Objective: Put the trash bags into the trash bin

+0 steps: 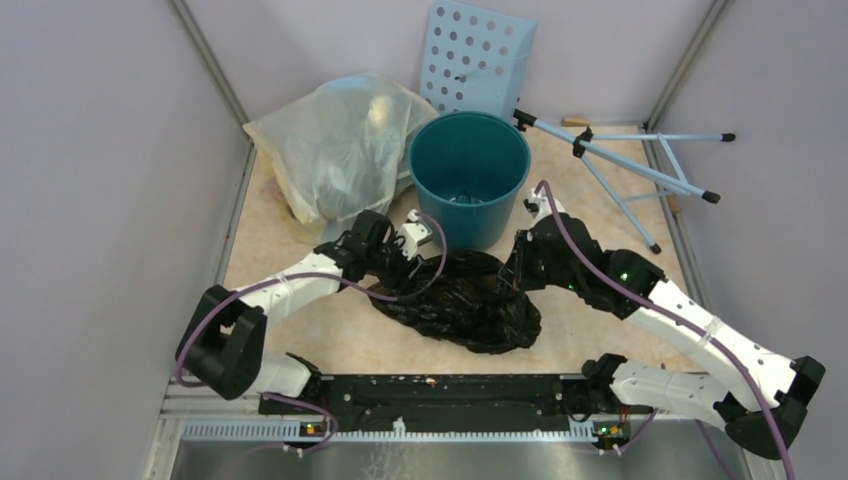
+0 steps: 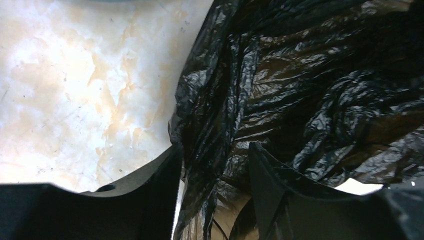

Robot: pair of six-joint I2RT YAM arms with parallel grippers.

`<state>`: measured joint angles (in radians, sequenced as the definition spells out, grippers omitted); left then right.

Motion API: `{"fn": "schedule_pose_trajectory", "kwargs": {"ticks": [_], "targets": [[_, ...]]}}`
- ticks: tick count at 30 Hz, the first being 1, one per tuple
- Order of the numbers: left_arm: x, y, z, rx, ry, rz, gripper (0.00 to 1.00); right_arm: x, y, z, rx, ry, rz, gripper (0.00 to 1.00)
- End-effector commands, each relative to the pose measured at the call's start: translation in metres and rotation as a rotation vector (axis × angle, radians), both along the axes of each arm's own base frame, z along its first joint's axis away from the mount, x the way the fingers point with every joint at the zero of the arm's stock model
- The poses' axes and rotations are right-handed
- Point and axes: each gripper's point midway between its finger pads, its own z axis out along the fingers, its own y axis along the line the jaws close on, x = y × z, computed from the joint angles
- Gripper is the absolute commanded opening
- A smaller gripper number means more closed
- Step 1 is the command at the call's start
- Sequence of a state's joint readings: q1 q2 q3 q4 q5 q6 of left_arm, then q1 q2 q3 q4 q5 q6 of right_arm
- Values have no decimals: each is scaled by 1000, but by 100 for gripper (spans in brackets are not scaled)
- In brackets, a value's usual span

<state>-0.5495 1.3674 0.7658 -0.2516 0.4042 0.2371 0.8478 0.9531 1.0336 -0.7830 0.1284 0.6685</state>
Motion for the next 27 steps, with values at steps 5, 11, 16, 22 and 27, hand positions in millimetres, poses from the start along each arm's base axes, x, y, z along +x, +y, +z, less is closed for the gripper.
{"fn": "schedule_pose_trajectory", "kwargs": {"ticks": [5,11,16,22,27], "targets": [[23,-7,1,-24,0,125,5,7,-2,-8,-1,-1,-51,7],[14,-4,67,-165,-1,262,0,13,-24,-27,-147,34,-137,43],[-19,2,124,-310,97,362,0,21,-37,-34,-266,33,-172,55],[-37,9,182,-491,142,496,0,29,-29,-27,-260,4,-155,66],[-31,19,232,-627,148,647,0,39,-33,-7,-358,-44,-183,75]]}}
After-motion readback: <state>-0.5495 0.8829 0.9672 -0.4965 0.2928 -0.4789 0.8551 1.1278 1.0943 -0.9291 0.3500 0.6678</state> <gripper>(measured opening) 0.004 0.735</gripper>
